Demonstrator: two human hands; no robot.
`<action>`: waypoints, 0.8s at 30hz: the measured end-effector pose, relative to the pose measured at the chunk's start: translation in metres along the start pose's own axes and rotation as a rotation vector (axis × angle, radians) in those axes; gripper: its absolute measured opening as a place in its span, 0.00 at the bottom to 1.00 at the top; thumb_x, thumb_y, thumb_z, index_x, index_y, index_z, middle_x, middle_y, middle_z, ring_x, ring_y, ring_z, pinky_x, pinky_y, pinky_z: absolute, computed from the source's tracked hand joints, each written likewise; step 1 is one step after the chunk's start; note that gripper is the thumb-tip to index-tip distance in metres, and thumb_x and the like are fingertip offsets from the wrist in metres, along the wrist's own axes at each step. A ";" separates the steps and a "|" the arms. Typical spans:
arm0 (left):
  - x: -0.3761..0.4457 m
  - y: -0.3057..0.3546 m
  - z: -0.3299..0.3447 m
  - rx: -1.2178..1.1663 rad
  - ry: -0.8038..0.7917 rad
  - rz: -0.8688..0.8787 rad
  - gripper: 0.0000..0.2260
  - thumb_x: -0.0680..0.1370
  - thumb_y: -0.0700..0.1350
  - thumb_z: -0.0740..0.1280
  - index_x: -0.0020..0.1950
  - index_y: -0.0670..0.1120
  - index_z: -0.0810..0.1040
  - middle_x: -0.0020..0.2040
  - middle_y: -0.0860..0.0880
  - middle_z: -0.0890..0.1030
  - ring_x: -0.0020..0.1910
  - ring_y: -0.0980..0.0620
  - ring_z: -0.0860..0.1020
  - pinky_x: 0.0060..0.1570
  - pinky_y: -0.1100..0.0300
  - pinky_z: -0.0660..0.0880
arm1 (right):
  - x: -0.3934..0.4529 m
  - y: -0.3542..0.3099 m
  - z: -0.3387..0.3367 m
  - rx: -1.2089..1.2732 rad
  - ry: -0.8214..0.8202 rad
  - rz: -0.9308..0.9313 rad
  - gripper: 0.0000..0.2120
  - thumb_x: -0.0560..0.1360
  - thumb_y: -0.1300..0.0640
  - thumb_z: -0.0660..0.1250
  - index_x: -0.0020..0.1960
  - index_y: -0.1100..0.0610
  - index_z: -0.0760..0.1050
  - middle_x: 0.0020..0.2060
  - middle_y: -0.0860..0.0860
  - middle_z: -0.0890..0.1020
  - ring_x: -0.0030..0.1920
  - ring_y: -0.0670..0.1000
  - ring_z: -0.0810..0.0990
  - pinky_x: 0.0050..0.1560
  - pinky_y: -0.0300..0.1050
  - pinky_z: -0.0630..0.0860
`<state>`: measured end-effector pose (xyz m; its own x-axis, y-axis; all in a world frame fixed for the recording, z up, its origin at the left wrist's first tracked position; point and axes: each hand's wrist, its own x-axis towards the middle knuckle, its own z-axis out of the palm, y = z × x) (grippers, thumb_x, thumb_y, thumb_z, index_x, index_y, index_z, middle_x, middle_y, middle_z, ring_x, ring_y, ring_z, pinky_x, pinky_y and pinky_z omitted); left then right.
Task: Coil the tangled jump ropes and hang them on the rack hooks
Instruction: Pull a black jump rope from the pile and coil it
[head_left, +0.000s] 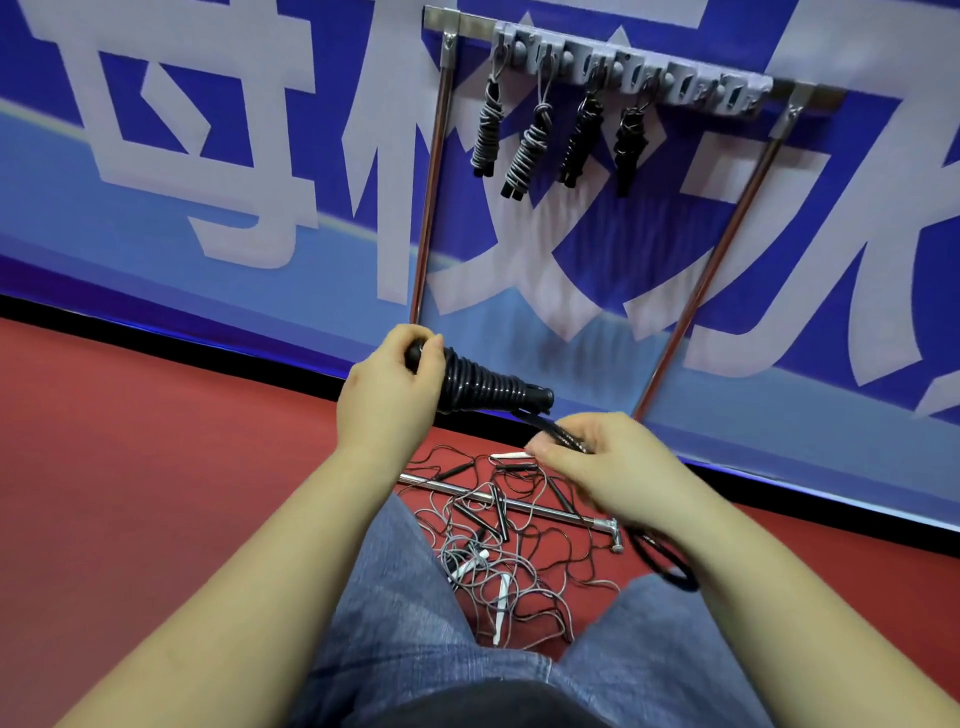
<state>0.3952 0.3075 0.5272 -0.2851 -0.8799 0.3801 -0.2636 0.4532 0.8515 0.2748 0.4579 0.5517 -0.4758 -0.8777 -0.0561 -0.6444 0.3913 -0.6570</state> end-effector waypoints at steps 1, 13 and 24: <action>0.000 0.000 0.000 0.022 -0.025 0.011 0.06 0.80 0.51 0.61 0.46 0.53 0.74 0.32 0.55 0.75 0.39 0.48 0.74 0.38 0.58 0.64 | 0.001 -0.002 -0.007 -0.143 0.057 -0.036 0.09 0.74 0.50 0.68 0.37 0.51 0.76 0.20 0.44 0.71 0.23 0.42 0.68 0.29 0.38 0.65; 0.010 0.002 -0.013 -0.351 -0.465 0.011 0.06 0.74 0.53 0.66 0.39 0.53 0.79 0.35 0.50 0.75 0.33 0.51 0.70 0.38 0.56 0.69 | 0.013 0.002 -0.044 -0.142 -0.099 -0.125 0.15 0.73 0.41 0.64 0.48 0.49 0.83 0.33 0.49 0.81 0.27 0.40 0.73 0.37 0.38 0.68; 0.004 0.016 -0.013 -0.591 -0.582 -0.036 0.09 0.77 0.46 0.62 0.39 0.46 0.75 0.24 0.56 0.70 0.20 0.59 0.64 0.20 0.71 0.59 | 0.014 0.010 -0.042 0.452 -0.672 -0.030 0.34 0.62 0.26 0.63 0.39 0.58 0.83 0.26 0.53 0.81 0.15 0.41 0.64 0.22 0.30 0.62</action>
<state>0.4015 0.3089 0.5468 -0.7597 -0.6044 0.2398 0.2001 0.1336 0.9706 0.2363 0.4611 0.5754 0.0917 -0.9209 -0.3788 -0.2789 0.3414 -0.8976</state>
